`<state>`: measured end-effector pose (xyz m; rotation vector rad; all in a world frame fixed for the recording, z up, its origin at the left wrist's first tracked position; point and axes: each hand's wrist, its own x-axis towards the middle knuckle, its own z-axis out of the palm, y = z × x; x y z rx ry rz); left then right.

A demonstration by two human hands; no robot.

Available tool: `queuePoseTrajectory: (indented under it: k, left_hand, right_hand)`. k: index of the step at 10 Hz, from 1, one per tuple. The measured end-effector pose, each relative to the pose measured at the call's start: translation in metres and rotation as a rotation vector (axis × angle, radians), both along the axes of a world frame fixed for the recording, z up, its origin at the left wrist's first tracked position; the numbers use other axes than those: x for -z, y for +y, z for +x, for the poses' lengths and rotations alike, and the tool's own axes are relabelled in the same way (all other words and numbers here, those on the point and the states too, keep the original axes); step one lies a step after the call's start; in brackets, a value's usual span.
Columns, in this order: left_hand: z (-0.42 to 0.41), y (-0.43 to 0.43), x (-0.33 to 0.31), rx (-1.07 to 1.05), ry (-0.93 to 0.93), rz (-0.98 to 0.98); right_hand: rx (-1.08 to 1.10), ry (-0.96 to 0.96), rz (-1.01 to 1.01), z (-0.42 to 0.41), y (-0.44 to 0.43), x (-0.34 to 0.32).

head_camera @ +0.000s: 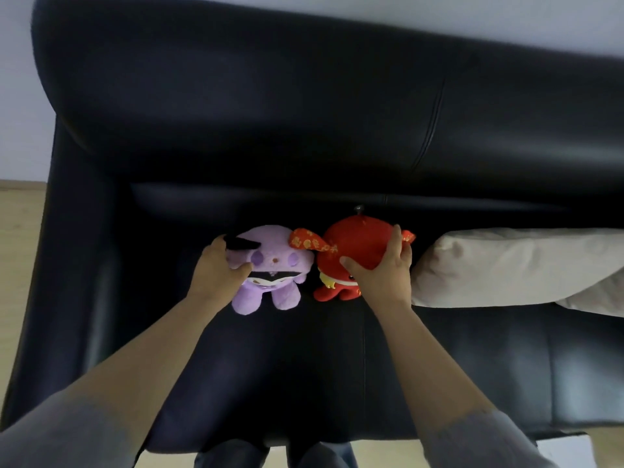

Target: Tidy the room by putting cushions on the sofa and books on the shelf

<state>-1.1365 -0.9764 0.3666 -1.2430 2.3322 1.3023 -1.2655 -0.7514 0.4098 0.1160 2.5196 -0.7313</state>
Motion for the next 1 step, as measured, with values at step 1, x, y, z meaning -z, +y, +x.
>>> queuePoseTrajectory:
  k: [1]
  left_hand:
    - [0.0002, 0.0077, -0.0126, -0.046, 0.043, 0.023]
  right_hand:
    - [0.032, 0.007, -0.025, 0.011, 0.0056, -0.0146]
